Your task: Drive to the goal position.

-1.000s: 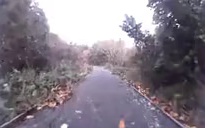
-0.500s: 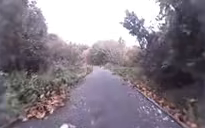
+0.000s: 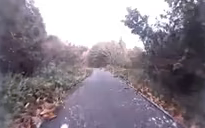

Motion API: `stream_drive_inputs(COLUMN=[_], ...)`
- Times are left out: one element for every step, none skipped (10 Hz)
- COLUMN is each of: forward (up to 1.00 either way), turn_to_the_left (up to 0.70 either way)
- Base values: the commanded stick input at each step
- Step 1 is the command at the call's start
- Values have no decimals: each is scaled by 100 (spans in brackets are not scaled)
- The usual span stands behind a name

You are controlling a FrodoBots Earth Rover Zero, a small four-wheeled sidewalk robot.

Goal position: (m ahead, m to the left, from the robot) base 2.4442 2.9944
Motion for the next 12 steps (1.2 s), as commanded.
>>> stream_drive_inputs(forward=[70,70,70,70,70,70,70,70,70,70,70,70], turn_to_the_left=[0,0,0,0,0,0,0,0,0,0,0,0])
